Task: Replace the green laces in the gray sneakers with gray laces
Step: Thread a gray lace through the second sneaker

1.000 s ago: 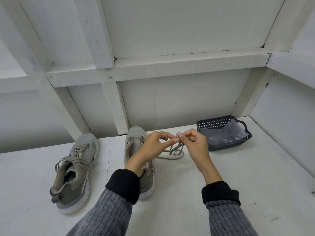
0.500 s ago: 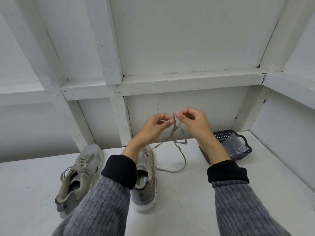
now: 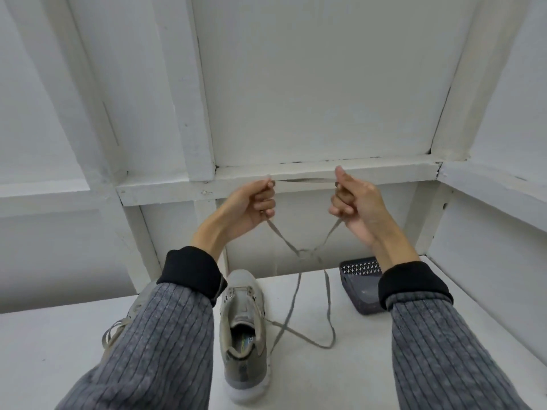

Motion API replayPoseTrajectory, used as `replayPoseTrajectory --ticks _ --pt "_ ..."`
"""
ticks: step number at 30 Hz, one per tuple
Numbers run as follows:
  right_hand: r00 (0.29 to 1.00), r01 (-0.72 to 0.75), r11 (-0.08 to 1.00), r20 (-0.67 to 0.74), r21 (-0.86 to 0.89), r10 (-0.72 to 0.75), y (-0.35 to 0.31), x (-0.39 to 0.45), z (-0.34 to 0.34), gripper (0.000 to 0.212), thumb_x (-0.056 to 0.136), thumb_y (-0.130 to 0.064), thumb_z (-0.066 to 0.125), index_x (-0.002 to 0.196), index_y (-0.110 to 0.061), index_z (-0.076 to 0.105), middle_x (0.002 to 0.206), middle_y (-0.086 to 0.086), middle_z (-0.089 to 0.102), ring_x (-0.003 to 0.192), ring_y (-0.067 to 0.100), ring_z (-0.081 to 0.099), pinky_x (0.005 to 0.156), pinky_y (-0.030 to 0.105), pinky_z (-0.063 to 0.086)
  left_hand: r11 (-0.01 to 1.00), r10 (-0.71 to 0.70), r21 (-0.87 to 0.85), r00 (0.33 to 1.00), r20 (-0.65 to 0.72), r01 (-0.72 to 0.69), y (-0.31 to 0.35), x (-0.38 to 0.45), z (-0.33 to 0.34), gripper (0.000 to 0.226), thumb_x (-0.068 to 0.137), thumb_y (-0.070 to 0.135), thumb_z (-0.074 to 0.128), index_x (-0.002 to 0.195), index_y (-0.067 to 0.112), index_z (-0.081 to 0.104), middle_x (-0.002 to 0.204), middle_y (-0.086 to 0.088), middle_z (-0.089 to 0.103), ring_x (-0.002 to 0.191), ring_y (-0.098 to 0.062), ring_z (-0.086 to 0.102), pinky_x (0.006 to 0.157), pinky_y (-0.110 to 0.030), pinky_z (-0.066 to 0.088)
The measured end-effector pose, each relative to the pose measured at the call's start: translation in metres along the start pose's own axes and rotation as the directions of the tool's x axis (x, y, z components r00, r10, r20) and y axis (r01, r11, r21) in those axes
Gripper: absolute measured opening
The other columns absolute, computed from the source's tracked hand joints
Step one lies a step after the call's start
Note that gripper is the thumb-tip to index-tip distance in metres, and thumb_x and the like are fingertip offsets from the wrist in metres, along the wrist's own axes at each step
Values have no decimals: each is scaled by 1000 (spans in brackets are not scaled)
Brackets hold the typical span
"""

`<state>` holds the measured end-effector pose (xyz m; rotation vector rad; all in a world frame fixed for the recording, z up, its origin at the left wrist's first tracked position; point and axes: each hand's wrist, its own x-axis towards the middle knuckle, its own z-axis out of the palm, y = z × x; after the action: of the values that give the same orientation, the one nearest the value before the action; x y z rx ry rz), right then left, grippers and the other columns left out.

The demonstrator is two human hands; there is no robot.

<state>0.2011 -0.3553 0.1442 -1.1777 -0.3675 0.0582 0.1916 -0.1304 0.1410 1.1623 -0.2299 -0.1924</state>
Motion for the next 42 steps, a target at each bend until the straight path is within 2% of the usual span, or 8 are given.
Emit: replayPoseTrajectory --ticks 7,10,15,20,27,31,38,42 --pt "985 -102 763 -171 -639 -11 52 -2 -45 33 89 -38 64 78 -8 69 58 0 59 56 15 53 66 30 48 980 179 138 943 -280 -145 20 0 -23 17 98 30 57 85 19 57 60 9 29 47 -4 25 40 -16 22" --pt "979 -130 606 -197 -785 -44 81 -8 -66 40 89 -47 62 64 -15 64 52 0 48 54 20 43 62 35 42 974 213 154 908 -360 -167 20 -3 -32 17 98 31 57 86 19 59 61 10 30 46 -4 25 40 -16 22" --pt "979 -204 504 -184 -839 91 111 -14 -66 22 95 -28 58 78 -16 65 68 -1 57 67 18 52 64 30 39 816 243 573 948 -207 -84 1 -7 -35 21 102 28 50 96 18 68 63 17 39 52 -3 31 45 -14 26" --pt "986 -111 733 18 -671 166 109 -21 -24 48 91 4 49 133 -20 48 125 -11 57 107 -1 55 84 15 41 559 115 826 993 11 -74 -42 -7 -14 15 93 29 66 86 19 75 80 7 70 67 2 55 68 -16 41" --pt "991 -137 806 -89 -576 104 132 -41 -13 31 103 -14 40 75 -17 55 66 0 45 63 10 41 62 21 37 625 31 779 996 -85 47 -68 -27 -29 31 98 36 56 73 19 63 57 12 38 50 -3 32 50 -16 26" --pt "923 -369 563 -362 -739 130 166 -51 -48 31 96 -5 41 70 -13 55 72 6 55 71 22 50 60 29 36 688 -80 702 981 -176 182 -75 -43 -62 29 103 33 46 86 17 63 61 14 37 55 -6 29 51 -19 23" --pt "862 -487 127 -452 -864 228 206 -75 -40 19 92 -4 47 102 -2 63 102 15 63 92 30 58 80 39 50 687 -154 689 973 -173 231 -98 -71 -96 27 103 6 44 98 19 67 75 19 62 64 2 48 58 -11 37" --pt "924 -327 450 -180 -831 338 214 -66 17 43 95 -22 54 136 -9 46 131 8 53 122 25 48 99 33 40 596 34 769 950 -311 230 -124 -70 -111 19 97 5 57 91 18 70 76 15 71 74 5 63 77 -16 45"
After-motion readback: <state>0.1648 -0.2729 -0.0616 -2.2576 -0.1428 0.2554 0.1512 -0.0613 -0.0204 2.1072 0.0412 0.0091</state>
